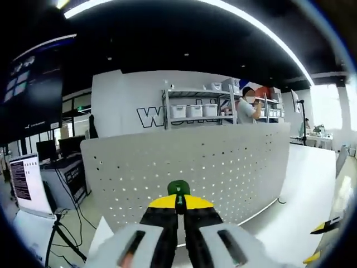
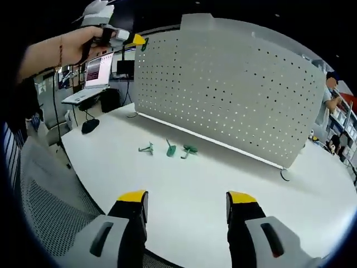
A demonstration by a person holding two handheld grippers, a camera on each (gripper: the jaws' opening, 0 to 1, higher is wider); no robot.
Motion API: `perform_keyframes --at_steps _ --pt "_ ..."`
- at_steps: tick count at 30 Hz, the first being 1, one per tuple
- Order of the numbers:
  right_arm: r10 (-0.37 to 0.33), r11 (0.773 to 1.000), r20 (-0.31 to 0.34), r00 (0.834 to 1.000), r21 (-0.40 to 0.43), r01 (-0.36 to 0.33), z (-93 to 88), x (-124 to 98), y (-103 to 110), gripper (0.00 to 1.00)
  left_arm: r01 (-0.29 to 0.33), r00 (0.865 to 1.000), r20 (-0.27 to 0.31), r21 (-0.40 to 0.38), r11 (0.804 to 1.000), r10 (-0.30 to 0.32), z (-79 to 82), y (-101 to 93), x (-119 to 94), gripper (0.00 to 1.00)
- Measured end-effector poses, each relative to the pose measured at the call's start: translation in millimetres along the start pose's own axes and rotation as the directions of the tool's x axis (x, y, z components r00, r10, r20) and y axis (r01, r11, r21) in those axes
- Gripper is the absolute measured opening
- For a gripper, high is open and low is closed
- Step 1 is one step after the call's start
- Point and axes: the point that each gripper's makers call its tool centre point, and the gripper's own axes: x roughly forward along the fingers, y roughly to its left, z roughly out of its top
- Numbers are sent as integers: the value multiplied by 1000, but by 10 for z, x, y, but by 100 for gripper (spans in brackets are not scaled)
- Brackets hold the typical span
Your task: Insert the hook assembly into the mounting plate slot until the hook locks in place.
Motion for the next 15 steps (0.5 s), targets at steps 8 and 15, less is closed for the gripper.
perform_keyframes --at_steps 8,15 --pt "0 1000 -6 1000 16 0 -11 19 -27 53 -10 1000 27 13 1000 10 114 27 178 1" --pt "-11 999 5 1000 41 11 1 16 -63 51 -24 998 61 18 1000 23 232 45 400 1"
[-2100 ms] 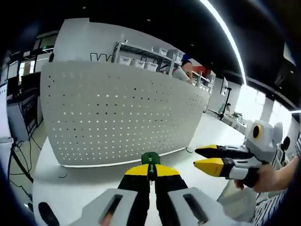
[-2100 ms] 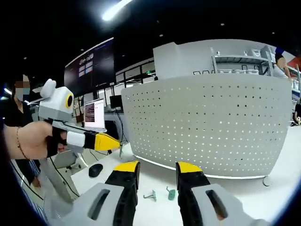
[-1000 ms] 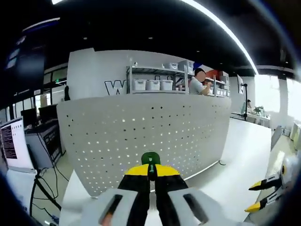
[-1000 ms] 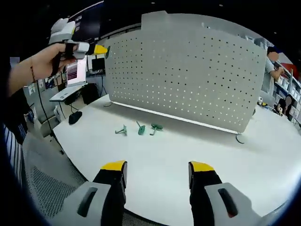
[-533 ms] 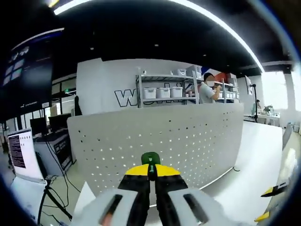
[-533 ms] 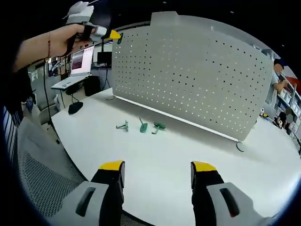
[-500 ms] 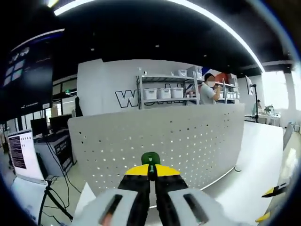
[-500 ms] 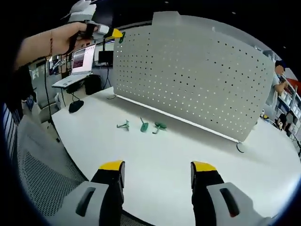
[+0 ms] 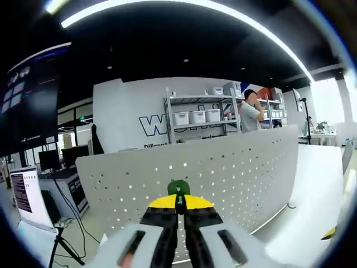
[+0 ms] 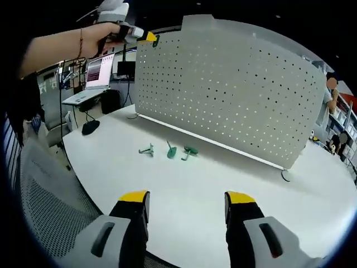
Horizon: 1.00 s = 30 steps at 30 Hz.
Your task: Insert the hook assembly into the mounting plate slot until the hook locks in place.
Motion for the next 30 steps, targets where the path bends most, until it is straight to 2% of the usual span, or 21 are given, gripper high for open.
perform_keyframes --at_steps 7,10,21,30 --pt "-11 1000 -2 1000 8 11 -2 1 -26 50 -14 1000 22 7 1000 14 38 10 167 1" --pt "-12 1000 -4 1000 7 12 -5 2 -30 50 -29 998 49 64 998 26 74 20 223 2" --pt "-34 999 -1 999 10 34 -2 -7 -76 50 -61 996 63 68 996 57 58 94 456 2" --pt "-38 999 -5 999 7 38 -11 -10 -82 49 -85 994 75 56 995 81 80 148 542 2"
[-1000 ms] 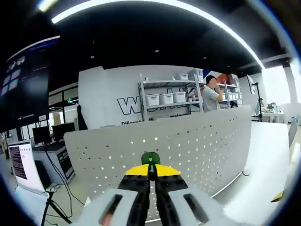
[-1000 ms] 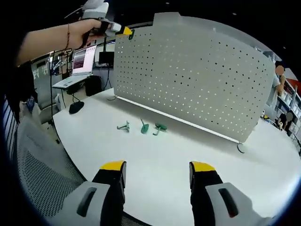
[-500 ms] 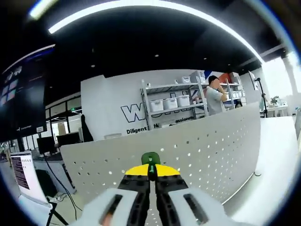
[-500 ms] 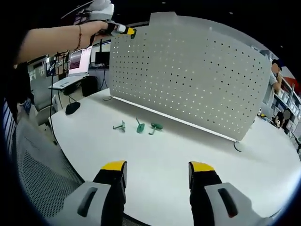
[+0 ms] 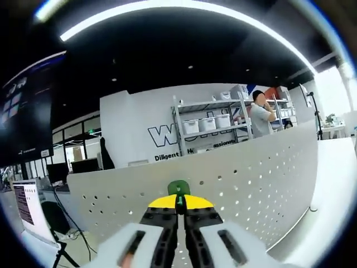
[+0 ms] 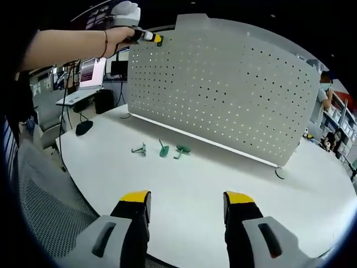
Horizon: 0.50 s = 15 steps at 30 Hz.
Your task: Insert the hook assembly into the mounting plate slot until the hook locks in place.
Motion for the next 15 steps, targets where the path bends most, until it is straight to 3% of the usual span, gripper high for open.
perform_keyframes --at_steps 15 --pt "4 1000 -1 1000 6 -4 -4 -4 0 49 -9 1000 -18 -32 999 9 -47 -43 75 2"
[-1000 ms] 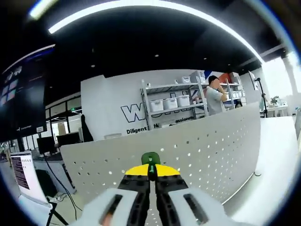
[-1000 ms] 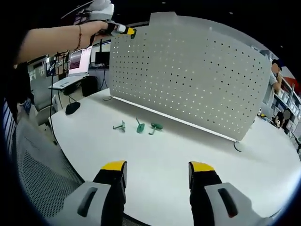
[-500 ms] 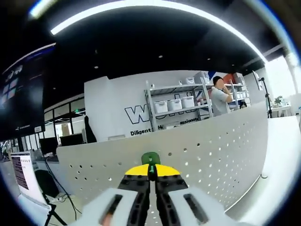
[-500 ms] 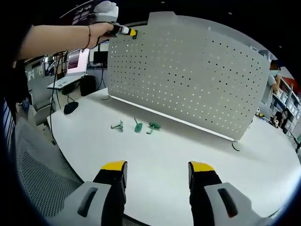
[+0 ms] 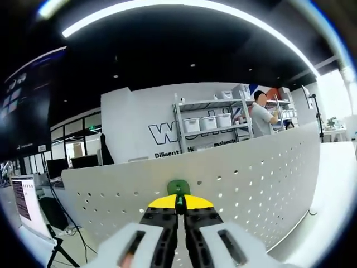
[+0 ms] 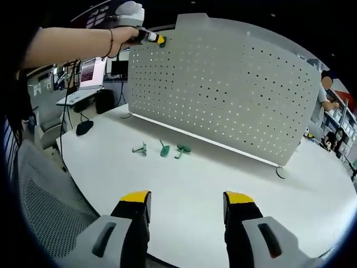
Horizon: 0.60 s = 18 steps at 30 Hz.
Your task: Insert the hook assembly into the mounting plate slot until the hook locks in place.
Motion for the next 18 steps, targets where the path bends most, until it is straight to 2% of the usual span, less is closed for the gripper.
perform_keyframes --at_steps 5,18 --pt "0 1000 -2 1000 1 0 -2 0 0 49 -2 1000 -19 -15 1000 2 -56 -11 31 2" --pt "-2 1000 0 1000 -4 2 5 -1 -2 48 -39 998 -50 -62 997 35 -78 -10 58 2"
